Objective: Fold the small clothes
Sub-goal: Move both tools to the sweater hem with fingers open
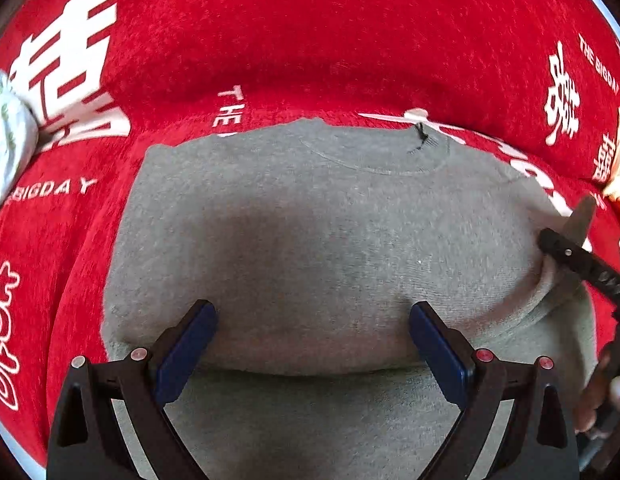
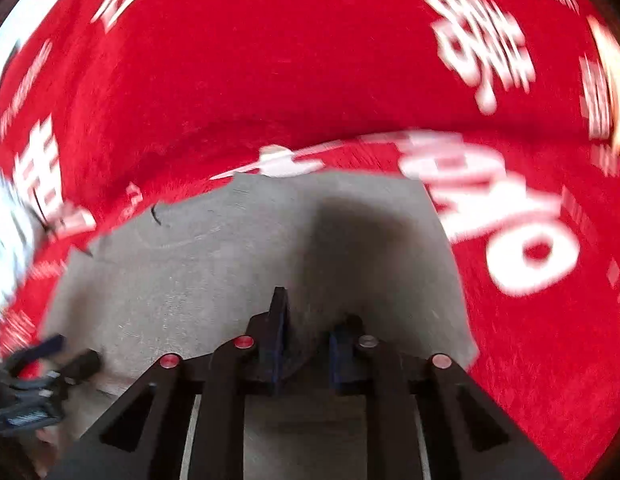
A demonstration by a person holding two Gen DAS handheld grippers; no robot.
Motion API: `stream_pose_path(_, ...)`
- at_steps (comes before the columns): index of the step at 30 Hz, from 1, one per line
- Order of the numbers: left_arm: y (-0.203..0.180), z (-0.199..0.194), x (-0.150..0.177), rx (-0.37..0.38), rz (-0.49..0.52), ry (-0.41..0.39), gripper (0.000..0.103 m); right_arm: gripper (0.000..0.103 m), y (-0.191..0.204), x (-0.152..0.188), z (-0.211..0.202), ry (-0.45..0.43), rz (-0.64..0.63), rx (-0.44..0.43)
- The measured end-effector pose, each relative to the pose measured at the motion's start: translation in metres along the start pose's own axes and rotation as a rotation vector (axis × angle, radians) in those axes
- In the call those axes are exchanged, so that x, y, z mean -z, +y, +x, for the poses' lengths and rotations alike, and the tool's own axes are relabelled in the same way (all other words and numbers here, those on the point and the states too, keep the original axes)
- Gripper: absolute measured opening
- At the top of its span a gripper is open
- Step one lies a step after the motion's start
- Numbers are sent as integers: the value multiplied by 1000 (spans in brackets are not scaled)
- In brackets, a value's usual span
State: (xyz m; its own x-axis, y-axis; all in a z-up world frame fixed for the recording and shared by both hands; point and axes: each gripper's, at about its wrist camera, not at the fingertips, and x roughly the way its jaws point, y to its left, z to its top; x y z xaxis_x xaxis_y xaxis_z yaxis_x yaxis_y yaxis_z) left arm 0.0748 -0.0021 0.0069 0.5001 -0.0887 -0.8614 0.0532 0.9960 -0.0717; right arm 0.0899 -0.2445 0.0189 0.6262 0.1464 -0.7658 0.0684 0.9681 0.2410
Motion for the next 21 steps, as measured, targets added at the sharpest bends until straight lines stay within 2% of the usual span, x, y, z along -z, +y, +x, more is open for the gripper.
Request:
stream_pose_path(2,-4,-1,1,-11,22,0,98,40,-21,4,-6,4,67,-33)
stream_pose_path(5,-4,-10,0,18,12,-15,98,47,-34,8,-30,-64,113,16)
stream_pose_path(6,-3,-13,-1,15,9,-24,98,55,-33,8,-38,-89,113,39)
stream_pose_path(7,-3,-14,-2,4,8,-31,98,65,-29,9,-48,-121,100,58)
stream_pose_path(10,-2,-16,-4,-30,7,-48,98,72,-2,10,-62,-183,-7,69)
stream_pose_path(13,1,-12,-5,-36,-11,-40,98,73,34,11,-50,-147,-140,9)
stream_pose_path(15,3,-6,-5,-50,-12,-28,98,73,48,12,-25,-41,-159,-98)
stream_pose_path(16,4,-3,-4,-58,-10,-18,98,73,48,13,-15,7,-154,-110)
stream_pose_path(18,9,3,0,-64,-5,-6,98,71,44,18,5,74,-164,-34)
stream_pose_path(20,15,3,2,-64,-2,-18,98,71,42,20,0,18,-204,55)
stream_pose_path(21,17,2,2,-63,-9,-17,98,72,40,20,-1,14,-220,173)
